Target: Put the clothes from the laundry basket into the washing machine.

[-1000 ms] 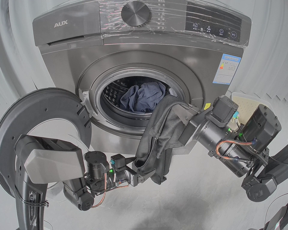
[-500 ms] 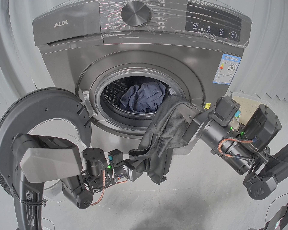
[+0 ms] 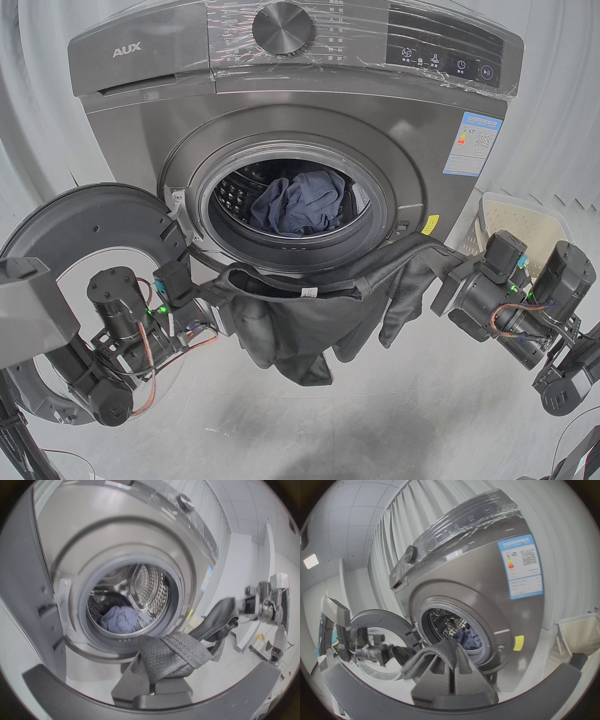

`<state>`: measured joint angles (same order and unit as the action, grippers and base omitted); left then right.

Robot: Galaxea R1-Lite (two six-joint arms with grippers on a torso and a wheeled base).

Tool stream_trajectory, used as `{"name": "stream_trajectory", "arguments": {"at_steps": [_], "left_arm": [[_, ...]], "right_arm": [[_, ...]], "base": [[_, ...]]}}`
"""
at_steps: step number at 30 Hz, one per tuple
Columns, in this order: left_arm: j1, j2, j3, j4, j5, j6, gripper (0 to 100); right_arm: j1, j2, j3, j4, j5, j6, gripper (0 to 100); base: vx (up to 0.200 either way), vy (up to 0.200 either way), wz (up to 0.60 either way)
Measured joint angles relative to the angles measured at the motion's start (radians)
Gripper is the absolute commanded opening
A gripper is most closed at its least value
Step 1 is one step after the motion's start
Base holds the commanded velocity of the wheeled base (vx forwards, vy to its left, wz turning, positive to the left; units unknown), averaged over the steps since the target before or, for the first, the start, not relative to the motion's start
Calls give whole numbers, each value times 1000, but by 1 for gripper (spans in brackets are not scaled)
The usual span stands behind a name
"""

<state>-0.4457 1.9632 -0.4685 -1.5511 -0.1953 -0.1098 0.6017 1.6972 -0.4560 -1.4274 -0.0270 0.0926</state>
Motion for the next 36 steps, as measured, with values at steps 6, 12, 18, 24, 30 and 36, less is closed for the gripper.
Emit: {"name": "stream_trajectory", "arguments": {"at_steps": [6, 12, 18, 24, 30, 36], "left_arm": [[31, -116, 4, 1, 1, -9, 0], [50, -196, 4, 1, 1, -9, 0], [64, -244, -2, 4, 0, -9, 0], [74, -276, -11, 11, 0, -7, 0], [76, -297, -5, 15, -3, -7, 0], [74, -299, 8, 9, -5, -7, 0]], "right_arm": [[-95, 25, 43, -41, 49, 9, 0], [-125, 71, 52, -111, 62, 9, 0], [-119, 86, 44, -114, 65, 7, 0], [-113, 71, 30, -114, 64, 5, 0], [-108, 43, 10, -113, 60, 1, 0], [-106, 10, 2, -111, 60, -2, 0]], "base": [[0, 0, 0], [0, 0, 0], [0, 0, 0], [0, 0, 0], [0, 0, 0], [0, 0, 0]]}}
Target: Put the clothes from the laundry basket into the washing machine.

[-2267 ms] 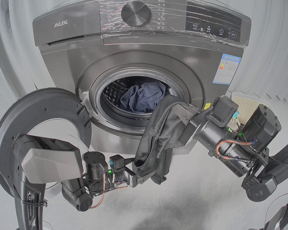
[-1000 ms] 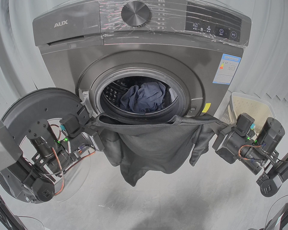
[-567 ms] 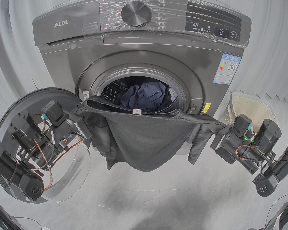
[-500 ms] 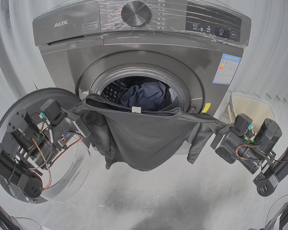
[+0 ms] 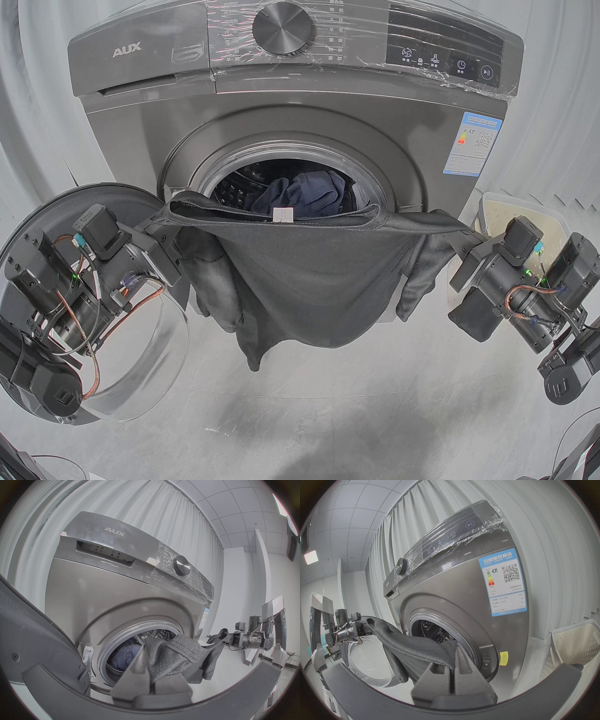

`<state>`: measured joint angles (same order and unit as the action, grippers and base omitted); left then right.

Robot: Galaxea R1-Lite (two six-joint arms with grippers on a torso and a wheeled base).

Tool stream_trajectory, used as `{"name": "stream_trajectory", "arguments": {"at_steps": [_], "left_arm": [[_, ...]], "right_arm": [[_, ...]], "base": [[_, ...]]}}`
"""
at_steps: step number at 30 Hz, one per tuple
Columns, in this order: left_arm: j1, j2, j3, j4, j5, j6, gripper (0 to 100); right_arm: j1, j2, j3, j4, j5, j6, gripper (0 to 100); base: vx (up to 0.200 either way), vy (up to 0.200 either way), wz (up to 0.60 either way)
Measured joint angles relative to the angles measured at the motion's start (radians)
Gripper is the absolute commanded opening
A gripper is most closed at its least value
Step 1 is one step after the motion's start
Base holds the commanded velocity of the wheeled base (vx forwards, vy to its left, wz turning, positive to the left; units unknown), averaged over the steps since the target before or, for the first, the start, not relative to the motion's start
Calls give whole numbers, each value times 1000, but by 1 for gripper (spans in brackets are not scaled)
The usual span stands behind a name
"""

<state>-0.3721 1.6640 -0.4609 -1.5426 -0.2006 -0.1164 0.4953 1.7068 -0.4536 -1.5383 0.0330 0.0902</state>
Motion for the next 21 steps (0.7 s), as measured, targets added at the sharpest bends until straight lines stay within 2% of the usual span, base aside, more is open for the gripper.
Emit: {"name": "stream_trajectory", "arguments": {"at_steps": [13, 17, 21], "left_arm": [[-8, 6, 7, 1, -6, 0, 0], [-35, 17, 8, -1, 1, 0, 0], [-93, 36, 2, -4, 7, -1, 0]], "right_arm": [[-7, -22, -10, 2, 0, 0, 0], [-3, -22, -6, 1, -1, 0, 0], [9, -16, 12, 0, -4, 3, 0]], "base": [[0, 0, 0], [0, 0, 0], [0, 0, 0]]}}
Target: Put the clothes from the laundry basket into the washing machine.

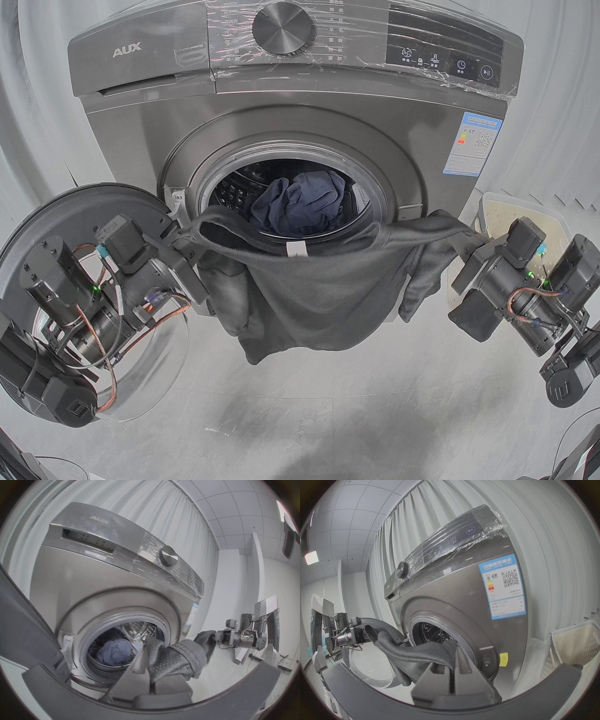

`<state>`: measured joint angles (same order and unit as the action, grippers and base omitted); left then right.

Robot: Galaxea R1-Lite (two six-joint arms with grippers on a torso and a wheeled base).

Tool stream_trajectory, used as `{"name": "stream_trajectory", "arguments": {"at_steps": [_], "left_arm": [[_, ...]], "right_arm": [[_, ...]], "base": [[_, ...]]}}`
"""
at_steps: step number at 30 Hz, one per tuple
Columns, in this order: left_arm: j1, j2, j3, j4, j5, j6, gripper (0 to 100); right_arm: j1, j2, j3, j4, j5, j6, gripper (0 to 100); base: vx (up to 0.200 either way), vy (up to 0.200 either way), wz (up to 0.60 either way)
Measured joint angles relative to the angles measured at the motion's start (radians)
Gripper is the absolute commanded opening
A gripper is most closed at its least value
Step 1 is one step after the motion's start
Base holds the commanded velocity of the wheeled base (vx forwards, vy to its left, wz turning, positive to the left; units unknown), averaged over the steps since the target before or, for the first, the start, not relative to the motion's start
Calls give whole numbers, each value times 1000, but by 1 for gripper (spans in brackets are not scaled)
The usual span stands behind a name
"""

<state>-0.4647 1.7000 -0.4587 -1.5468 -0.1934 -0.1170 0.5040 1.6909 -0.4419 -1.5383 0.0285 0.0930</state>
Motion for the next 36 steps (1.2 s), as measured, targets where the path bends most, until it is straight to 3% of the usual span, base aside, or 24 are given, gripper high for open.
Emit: {"name": "stream_trajectory", "arguments": {"at_steps": [11, 12, 20, 30, 36], "left_arm": [[-74, 66, -46, -3, 12, 1, 0], [-78, 72, -54, -3, 15, 1, 0], [-90, 99, -88, -4, 23, 1, 0], [-91, 84, -108, -4, 23, 1, 0], [-99, 70, -106, -4, 21, 0, 0]], "right_arm": [[146, 114, 67, -3, -27, 23, 0], [162, 129, 69, -3, -32, 26, 100], [261, 244, 97, -2, -44, 44, 100], [303, 366, 137, -3, -42, 39, 100], [303, 419, 60, -3, -44, 39, 100]], "base": [[0, 0, 0], [0, 0, 0], [0, 0, 0], [0, 0, 0], [0, 0, 0]]}}
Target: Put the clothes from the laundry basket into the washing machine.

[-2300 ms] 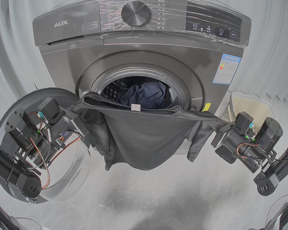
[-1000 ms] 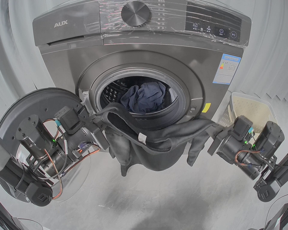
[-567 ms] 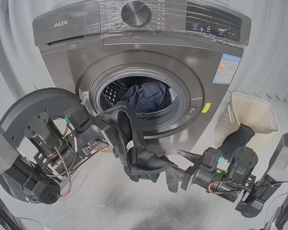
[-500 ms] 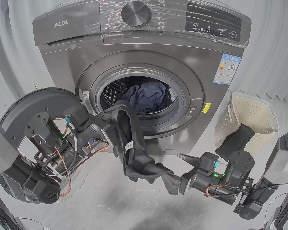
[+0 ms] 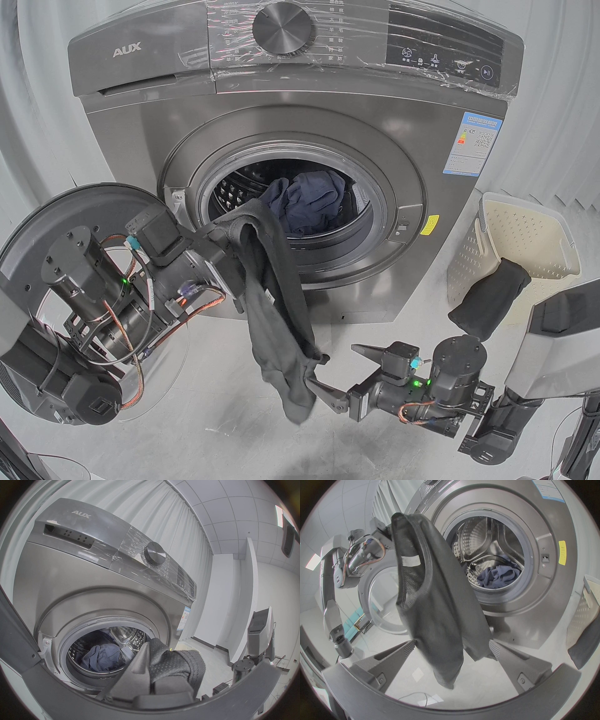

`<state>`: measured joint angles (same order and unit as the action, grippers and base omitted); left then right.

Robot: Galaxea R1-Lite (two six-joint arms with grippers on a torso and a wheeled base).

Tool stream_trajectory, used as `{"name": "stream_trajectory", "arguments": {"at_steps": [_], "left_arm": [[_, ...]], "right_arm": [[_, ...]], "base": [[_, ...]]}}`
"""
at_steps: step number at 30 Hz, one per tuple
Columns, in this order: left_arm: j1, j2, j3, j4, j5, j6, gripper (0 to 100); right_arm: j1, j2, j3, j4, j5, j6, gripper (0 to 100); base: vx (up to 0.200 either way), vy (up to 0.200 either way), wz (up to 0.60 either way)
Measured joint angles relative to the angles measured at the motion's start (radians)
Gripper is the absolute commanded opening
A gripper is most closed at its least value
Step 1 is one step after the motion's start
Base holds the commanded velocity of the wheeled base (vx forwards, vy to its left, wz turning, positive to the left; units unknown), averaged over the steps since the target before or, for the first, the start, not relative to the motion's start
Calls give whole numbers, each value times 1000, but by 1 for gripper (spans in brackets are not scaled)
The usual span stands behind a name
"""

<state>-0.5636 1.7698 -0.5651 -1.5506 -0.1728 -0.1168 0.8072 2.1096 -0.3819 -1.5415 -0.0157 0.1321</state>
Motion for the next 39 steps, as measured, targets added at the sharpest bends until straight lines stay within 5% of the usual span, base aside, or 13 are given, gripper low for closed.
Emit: {"name": "stream_trajectory", "arguments": {"at_steps": [28, 39], "left_arm": [[-27, -33, 5, 0, 1, -1, 0], [-63, -55, 18, 1, -8, 2, 0]], "right_arm": [[33, 156, -296, 4, 16, -25, 100], [-68, 240, -529, 42, 8, -28, 100]], "base": [[0, 0, 0], [0, 0, 0]]}}
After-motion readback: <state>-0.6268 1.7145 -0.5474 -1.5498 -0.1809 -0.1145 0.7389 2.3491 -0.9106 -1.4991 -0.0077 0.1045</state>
